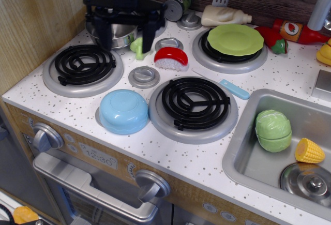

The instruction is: Put sushi on plate

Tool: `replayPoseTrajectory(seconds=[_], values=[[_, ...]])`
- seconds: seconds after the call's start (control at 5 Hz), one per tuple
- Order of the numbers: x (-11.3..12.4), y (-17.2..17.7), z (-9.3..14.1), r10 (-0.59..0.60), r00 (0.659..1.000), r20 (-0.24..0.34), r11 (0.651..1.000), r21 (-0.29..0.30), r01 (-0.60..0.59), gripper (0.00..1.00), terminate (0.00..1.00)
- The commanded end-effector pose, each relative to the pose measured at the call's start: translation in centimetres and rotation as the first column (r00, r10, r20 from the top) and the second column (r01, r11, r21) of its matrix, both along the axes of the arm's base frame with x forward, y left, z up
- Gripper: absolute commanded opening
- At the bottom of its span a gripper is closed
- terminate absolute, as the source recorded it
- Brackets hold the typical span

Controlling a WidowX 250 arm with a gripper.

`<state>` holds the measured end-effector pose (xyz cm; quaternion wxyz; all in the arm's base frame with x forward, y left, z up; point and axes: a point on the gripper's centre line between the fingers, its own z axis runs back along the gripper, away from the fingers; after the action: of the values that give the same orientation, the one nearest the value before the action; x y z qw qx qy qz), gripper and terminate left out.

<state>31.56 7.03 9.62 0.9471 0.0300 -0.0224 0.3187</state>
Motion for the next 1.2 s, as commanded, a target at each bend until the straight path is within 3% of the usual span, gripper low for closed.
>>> replayPoseTrajectory(seconds=[0.0,0.2,0.4,0.8,1.0], values=[[4.6,0.2,0.9,0.358,0.93,0.079,0.932,-0.093,-0.351,1.0,0.0],[7.0,-1.0,0.3,0.575,0.812,0.1,0.818,-0.079,-0.57,1.0,0.0],[7.7,-1.5,-0.6,0.654,0.746,0.123,0.756,-0.082,-0.649,1.0,0.0],[9.8,-1.9,-3.4,0.707,0.66,0.256,0.694,-0.067,-0.717,1.0,0.0],[10.1,-2.0,-3.9,0.713,0.665,0.223,0.693,-0.082,-0.716,1.0,0.0]])
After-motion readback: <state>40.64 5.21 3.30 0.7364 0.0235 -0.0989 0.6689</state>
